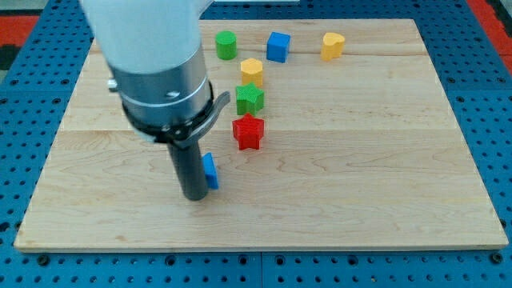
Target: Move your arm to the bottom left of the board
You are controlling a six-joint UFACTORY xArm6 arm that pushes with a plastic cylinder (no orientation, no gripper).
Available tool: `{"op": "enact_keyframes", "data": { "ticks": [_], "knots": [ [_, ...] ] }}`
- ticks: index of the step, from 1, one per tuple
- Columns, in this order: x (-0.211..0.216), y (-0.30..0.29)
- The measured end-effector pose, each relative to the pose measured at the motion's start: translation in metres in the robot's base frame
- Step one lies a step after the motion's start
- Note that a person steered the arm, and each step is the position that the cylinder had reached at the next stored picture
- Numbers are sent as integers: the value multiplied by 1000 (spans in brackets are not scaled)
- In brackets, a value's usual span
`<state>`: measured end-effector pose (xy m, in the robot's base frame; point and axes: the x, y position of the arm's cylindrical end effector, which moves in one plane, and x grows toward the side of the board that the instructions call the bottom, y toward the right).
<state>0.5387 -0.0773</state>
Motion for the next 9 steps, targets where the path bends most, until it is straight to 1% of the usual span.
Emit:
{"op": "enact_keyframes", "data": {
  "ticks": [1, 2, 6, 9],
  "knots": [
    [9, -3],
    [25, -33],
    [25, -99],
    [25, -136]
  ]
}}
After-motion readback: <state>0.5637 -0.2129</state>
